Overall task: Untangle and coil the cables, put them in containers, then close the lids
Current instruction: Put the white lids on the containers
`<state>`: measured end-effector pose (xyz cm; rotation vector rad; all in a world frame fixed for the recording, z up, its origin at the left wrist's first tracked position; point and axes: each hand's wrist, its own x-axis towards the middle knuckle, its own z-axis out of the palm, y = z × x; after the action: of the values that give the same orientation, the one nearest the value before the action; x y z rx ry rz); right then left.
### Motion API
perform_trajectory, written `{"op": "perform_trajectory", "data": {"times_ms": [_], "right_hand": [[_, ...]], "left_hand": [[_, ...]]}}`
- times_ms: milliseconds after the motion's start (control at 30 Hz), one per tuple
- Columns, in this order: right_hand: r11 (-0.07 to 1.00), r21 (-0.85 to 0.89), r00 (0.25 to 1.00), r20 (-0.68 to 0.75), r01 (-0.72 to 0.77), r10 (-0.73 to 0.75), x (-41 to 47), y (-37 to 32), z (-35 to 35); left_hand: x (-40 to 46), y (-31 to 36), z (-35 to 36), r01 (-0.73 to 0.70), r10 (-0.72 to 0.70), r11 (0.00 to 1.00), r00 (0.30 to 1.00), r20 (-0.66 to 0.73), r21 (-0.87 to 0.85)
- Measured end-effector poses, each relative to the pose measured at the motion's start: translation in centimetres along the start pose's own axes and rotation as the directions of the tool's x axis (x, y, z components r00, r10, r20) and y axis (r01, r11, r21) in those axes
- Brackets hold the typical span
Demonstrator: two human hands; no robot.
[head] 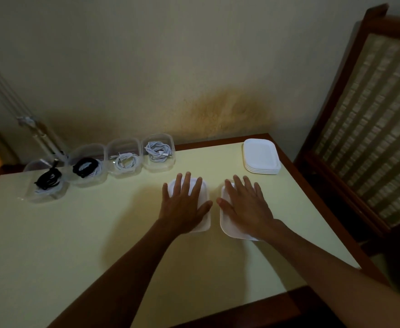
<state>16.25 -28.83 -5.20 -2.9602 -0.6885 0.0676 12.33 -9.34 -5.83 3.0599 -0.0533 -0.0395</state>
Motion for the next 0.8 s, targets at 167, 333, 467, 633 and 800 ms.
{"op": "perform_trajectory", "data": {"times_ms": [167, 333, 467, 633, 800], "right_hand": [[0.968, -0.018, 0.967, 0.055, 0.251, -0.25, 1.6, 1.4, -0.7], [0.938, -0.034, 0.937, 0.065, 0.345, -0.342, 2.3, 2.4, 0.1], [0.933, -0.031, 0.931, 0.09, 0.358, -0.355, 2.9, 2.5, 0.1], [0.934, -0.016, 0.93, 0.102, 0.357, -0.354, 3.4, 2.2, 0.7], [0.946, 0.001, 0.946, 0.027, 0.323, -0.323, 3.1, 1.5, 1.4]], "left_hand": [[-0.4, -0.1, 0.8, -0.017, 0.017, 1.0, 1.0, -0.017, 0.001], [-0.1, -0.5, 0.8, -0.012, 0.012, 0.999, 1.0, 0.001, -0.041], [0.1, -0.2, 1.2, -0.002, 0.002, 1.0, 1.0, 0.007, -0.025], [0.3, 0.1, 1.7, 0.0, 0.0, 1.0, 1.0, 0.01, 0.028], [0.5, -0.2, 1.8, -0.012, 0.012, 1.0, 1.0, 0.006, 0.01]]}}
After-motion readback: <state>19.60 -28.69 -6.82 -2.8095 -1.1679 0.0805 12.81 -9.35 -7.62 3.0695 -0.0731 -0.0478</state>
